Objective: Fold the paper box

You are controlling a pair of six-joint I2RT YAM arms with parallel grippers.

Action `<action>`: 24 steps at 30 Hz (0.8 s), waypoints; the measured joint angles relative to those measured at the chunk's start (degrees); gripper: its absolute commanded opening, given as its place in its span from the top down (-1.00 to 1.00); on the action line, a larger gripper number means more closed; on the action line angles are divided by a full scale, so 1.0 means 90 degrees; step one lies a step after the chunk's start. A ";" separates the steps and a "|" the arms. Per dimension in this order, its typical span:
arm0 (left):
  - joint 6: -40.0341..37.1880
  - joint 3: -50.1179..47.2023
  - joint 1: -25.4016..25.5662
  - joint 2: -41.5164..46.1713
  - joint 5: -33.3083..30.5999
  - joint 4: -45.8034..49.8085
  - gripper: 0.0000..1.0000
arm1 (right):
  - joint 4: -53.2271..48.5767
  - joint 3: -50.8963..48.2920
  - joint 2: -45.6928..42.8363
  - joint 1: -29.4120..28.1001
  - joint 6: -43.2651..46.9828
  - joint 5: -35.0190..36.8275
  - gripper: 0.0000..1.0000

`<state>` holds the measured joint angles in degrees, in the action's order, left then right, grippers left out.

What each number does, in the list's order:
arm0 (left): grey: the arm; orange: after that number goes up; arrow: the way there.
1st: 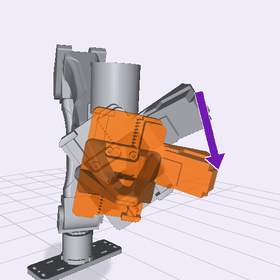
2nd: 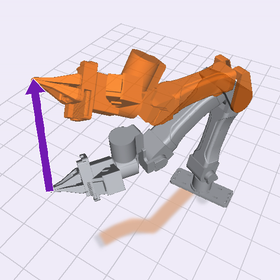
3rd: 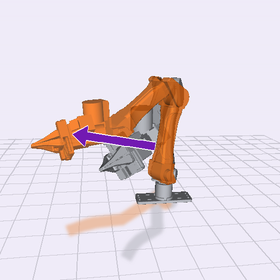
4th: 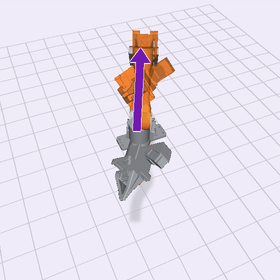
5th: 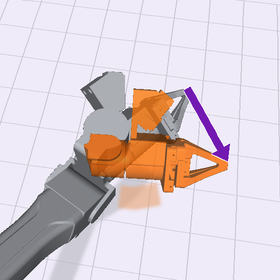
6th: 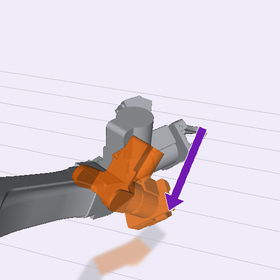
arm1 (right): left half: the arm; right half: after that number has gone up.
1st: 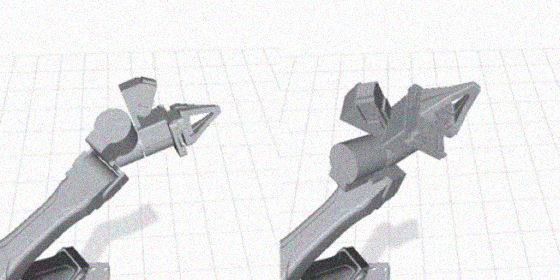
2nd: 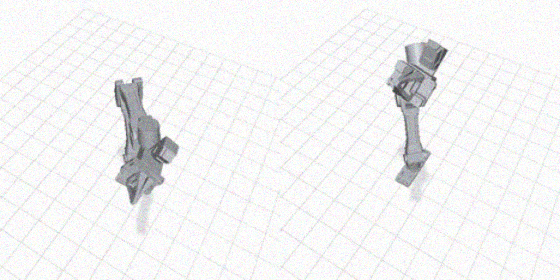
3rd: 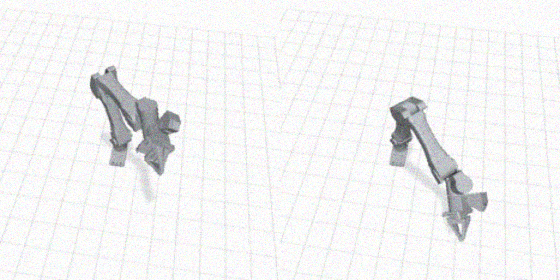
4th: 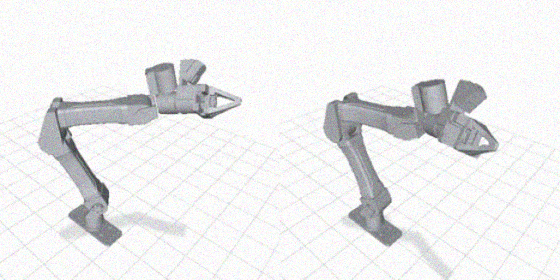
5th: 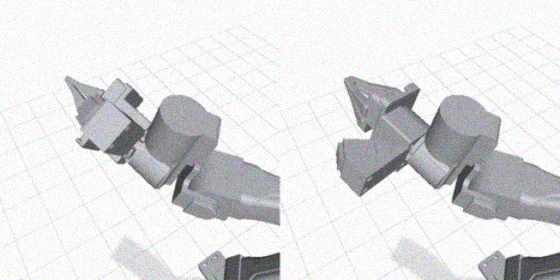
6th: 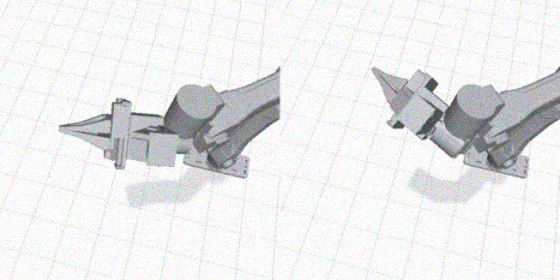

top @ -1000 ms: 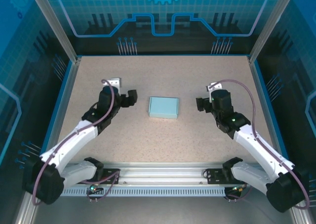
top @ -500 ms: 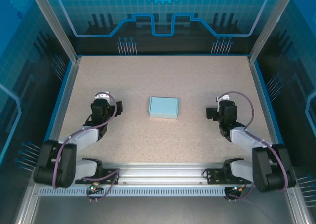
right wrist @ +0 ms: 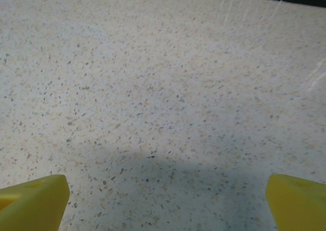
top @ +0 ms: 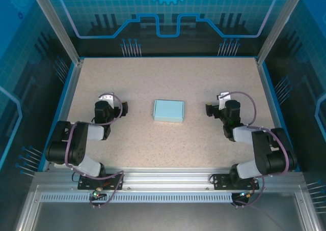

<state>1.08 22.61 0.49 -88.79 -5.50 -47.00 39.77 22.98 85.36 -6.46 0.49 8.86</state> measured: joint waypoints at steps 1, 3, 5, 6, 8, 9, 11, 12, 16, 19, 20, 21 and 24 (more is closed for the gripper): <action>-0.0002 0.0000 -0.0002 0.0000 0.0024 -0.0083 -0.98 | 0.0005 0.0000 0.0049 0.0032 0.0000 -0.0044 -1.00; 0.0000 0.0000 -0.0002 0.0000 0.0053 -0.0182 -0.98 | 0.0032 0.0002 0.0068 0.0136 -0.0002 -0.0146 -1.00; 0.0000 0.0000 -0.0002 0.0000 0.0056 -0.0245 -0.98 | 0.0073 0.0029 0.0068 0.0219 -0.0005 -0.0216 -1.00; -0.0002 0.0000 -0.0002 0.0000 0.0058 -0.0267 -0.98 | 0.0100 0.0044 0.0068 0.0231 -0.0005 -0.0233 -1.00; 0.0000 0.0000 -0.0002 0.0000 0.0078 -0.0291 -0.98 | 0.0131 0.0075 0.0068 0.0238 -0.0005 -0.0279 -1.00; 0.0000 0.0000 -0.0002 0.0000 0.0083 -0.0299 -0.98 | 0.0153 0.0080 0.0068 0.0238 -0.0005 -0.0301 -1.00; -0.0002 0.0000 -0.0002 0.0000 0.0097 -0.0299 -0.98 | 0.0163 0.0085 0.0068 0.0238 -0.0005 -0.0340 -1.00; -0.0002 0.0000 -0.0002 0.0000 0.0097 -0.0299 -0.98 | 0.0163 0.0085 0.0068 0.0236 -0.0005 -0.0352 -1.00; -0.0002 0.0000 -0.0002 0.0000 0.0097 -0.0313 -0.97 | 0.0163 0.0085 0.0068 0.0238 -0.0005 -0.0374 -1.00; -0.0002 0.0000 -0.0002 0.0000 0.0097 -0.0321 -0.98 | 0.0163 0.0085 0.0068 0.0236 -0.0005 -0.0374 -1.00; -0.0002 0.0000 -0.0002 0.0000 0.0097 -0.0321 -0.97 | 0.0163 0.0085 0.0068 0.0238 -0.0005 -0.0374 -1.00; -0.0002 0.0000 -0.0002 0.0000 0.0097 -0.0321 -0.97 | 0.0163 0.0085 0.0068 0.0238 -0.0005 -0.0374 -1.00; -0.0002 0.0000 -0.0002 0.0000 0.0097 -0.0321 -0.97 | 0.0163 0.0085 0.0068 0.0238 -0.0005 -0.0374 -1.00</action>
<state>1.06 22.61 0.47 -88.79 -4.62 -49.89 41.23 23.75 85.97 -4.32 0.45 5.50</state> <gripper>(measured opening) 0.989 0.999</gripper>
